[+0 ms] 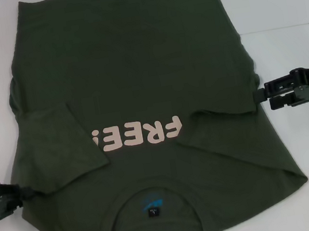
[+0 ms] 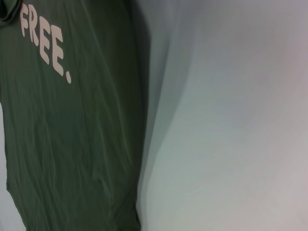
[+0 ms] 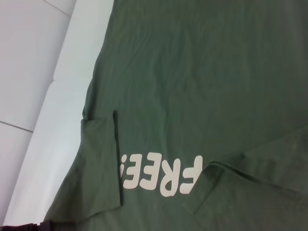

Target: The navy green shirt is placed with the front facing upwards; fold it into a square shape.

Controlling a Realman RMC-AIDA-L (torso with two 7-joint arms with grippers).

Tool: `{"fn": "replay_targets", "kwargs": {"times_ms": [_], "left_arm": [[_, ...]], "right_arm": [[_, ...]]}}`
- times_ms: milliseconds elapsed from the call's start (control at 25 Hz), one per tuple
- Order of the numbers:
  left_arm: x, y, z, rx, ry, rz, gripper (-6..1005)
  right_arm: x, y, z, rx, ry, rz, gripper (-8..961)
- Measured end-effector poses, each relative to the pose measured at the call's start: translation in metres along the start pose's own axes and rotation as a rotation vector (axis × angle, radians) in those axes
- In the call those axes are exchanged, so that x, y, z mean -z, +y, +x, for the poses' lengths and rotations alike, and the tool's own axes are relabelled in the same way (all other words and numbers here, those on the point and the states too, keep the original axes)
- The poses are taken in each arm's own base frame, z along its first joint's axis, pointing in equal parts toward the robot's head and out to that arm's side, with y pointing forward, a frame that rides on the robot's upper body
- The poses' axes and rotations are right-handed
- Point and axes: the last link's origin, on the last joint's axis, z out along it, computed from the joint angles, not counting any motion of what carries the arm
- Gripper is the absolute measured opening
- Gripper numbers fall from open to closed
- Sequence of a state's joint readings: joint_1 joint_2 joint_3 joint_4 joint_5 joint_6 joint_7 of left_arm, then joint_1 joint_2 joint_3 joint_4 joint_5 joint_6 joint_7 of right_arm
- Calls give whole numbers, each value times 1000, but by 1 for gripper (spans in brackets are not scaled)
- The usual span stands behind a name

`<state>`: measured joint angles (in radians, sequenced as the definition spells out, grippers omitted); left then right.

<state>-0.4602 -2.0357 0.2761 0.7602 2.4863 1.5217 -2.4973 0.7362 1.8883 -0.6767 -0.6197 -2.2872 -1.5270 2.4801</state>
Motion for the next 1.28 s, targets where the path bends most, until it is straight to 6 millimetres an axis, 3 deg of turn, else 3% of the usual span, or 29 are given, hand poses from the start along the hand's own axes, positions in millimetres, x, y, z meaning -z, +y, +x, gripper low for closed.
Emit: {"fn": "replay_targets", "kwargs": {"times_ms": [280,760,1280], "left_arm": [[1,2,1,-17,9,-17,60],[1,12,9,-57,25,-49,34],[0,13,12,-65,34,-53,34]], "right_arm": [[3,-4,7,-9,16,-4,687],[44,-34,41,-18,138,82,687],[20,-38,57,100,213,129,686]]}}
